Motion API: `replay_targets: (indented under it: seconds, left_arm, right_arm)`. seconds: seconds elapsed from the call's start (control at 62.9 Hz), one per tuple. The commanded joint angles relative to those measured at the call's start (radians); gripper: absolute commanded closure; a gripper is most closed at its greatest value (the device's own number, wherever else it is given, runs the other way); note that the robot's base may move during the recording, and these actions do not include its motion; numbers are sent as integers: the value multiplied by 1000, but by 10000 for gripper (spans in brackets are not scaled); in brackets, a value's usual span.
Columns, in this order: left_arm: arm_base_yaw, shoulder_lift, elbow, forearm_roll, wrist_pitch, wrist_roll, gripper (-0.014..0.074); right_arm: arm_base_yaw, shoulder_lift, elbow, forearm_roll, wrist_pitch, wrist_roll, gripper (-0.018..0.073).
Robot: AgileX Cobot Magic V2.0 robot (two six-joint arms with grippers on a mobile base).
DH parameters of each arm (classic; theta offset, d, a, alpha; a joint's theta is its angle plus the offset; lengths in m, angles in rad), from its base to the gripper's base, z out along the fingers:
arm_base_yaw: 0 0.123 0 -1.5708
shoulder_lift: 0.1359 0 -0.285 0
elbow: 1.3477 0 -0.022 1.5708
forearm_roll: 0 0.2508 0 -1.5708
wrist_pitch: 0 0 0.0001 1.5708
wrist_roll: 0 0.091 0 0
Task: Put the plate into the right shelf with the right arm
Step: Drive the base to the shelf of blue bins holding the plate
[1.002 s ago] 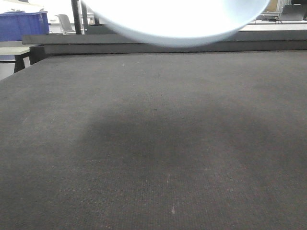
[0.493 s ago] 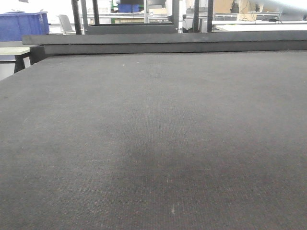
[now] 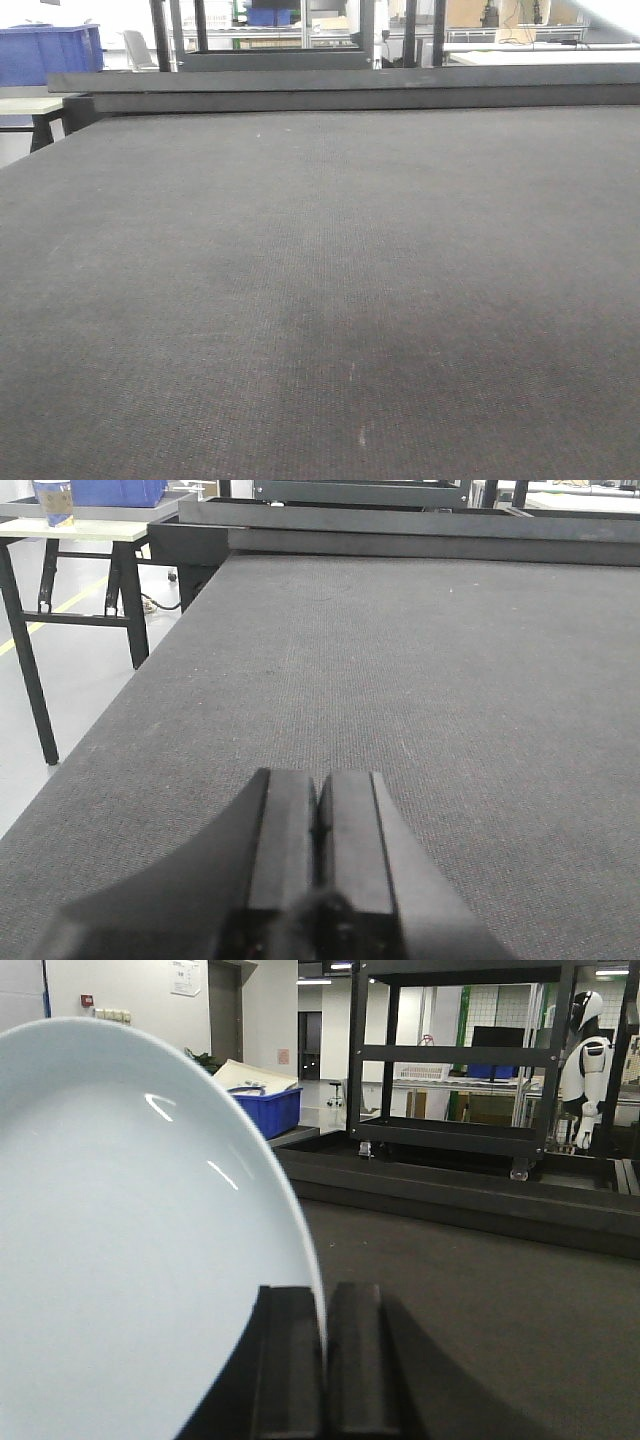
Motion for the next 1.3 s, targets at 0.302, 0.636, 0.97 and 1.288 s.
replay_targets:
  seconds: [0.302,0.636,0.97,1.288]
  left_arm:
    - [-9,-7,8,-6,-88,-3,643]
    - [-9,-7,8,-6,-88,-3,643]
    - [-9,-7,8,-6,-88,-3,643]
    - [-9,-7,8,-6,-88,-3,643]
  right_arm:
    - [-4,9,-28,23,-94,-3,504]
    - [-4,9,-28,23,-94,-3,504]
    - [-4,9,-28,23,-96,-3,504]
    - [-4,9,-28,23,-98,-3,504]
